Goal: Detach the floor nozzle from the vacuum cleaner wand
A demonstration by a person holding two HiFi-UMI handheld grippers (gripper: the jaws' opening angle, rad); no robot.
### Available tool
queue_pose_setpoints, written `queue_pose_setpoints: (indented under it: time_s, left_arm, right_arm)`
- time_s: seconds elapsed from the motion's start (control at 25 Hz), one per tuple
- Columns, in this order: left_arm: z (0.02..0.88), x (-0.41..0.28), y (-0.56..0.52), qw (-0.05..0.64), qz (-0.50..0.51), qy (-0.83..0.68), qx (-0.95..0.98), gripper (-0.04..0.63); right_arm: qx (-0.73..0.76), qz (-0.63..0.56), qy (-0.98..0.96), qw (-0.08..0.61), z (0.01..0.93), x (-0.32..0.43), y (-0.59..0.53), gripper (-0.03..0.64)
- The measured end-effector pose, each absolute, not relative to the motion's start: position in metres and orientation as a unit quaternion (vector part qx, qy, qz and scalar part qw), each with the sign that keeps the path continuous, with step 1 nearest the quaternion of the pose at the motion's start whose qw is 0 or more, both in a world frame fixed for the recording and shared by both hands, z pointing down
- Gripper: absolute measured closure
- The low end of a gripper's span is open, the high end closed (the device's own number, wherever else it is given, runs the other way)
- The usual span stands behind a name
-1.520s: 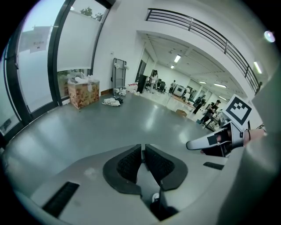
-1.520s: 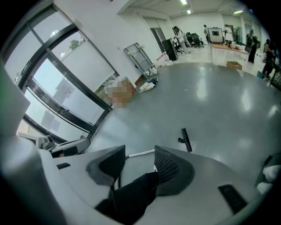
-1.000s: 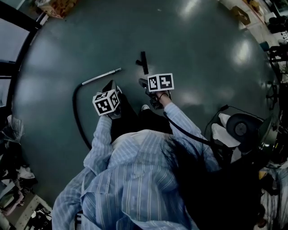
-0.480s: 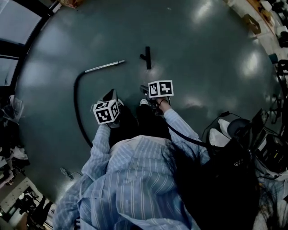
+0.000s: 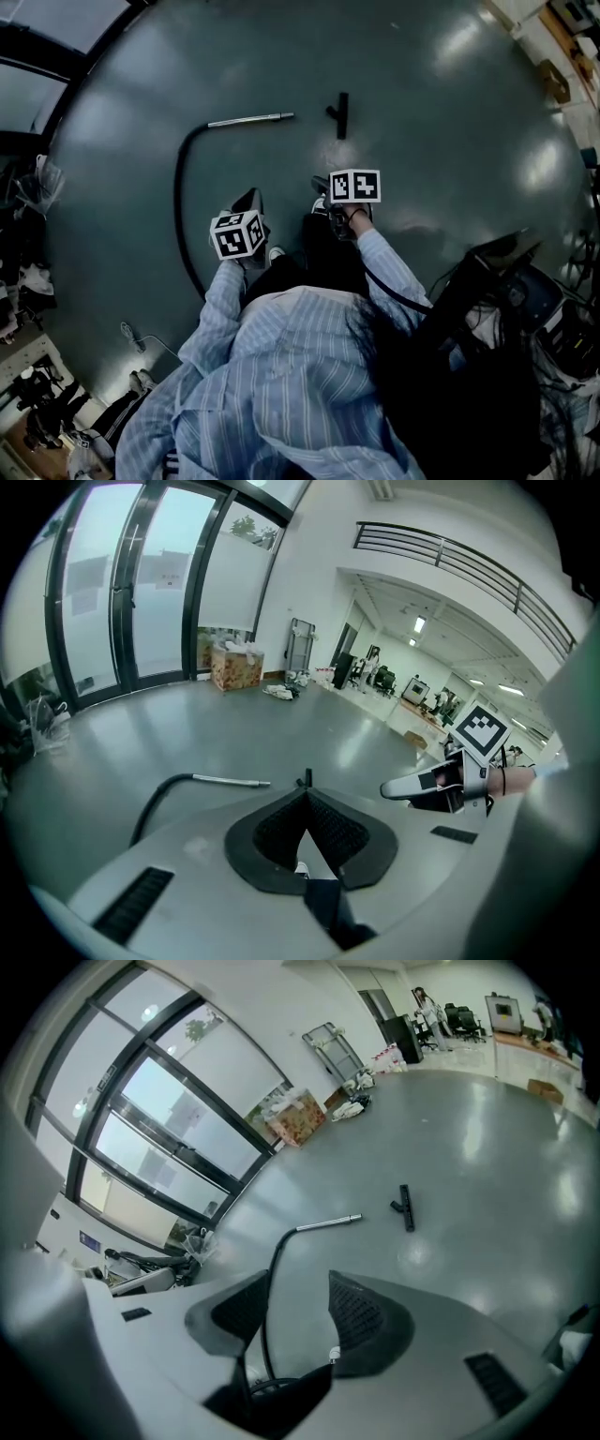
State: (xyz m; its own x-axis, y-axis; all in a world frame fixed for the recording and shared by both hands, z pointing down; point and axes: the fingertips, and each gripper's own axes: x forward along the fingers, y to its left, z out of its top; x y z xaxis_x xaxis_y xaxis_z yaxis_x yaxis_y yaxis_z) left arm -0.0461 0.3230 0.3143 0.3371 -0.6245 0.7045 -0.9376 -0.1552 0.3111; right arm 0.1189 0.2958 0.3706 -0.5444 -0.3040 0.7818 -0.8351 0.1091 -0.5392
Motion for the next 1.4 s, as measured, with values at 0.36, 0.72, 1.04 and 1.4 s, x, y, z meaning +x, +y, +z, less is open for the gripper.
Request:
queue_pose_setpoints:
  time_s: [0.36,0.72,1.04,1.4]
  left_arm:
    - [0.304,-0.113,0.399,0.347,0.205,-0.524,0.750,0.589]
    - [0.298,-0.116,0.433,0.329,0.204,-0.476,0.789,0.589]
    - [0.299,-0.083,0.452,0.314,0.211,-0.440,0.815,0.589]
    - [0.295,-0.089,0.462,0.304,0.215,-0.450,0.812,0.589]
  right_arm:
    - [0.410,0.520,-0.710,0.239,0.351,0.043,0.377,0.434]
    - [0.454,0.514,-0.698,0.208,0.332,0.025,0.433,0.537]
    - [0.473,0.512,-0.690,0.196,0.330,0.047,0.468,0.561]
    - [0.458,0.500,-0.706,0.203,0.325,0.038,0.474,0.568]
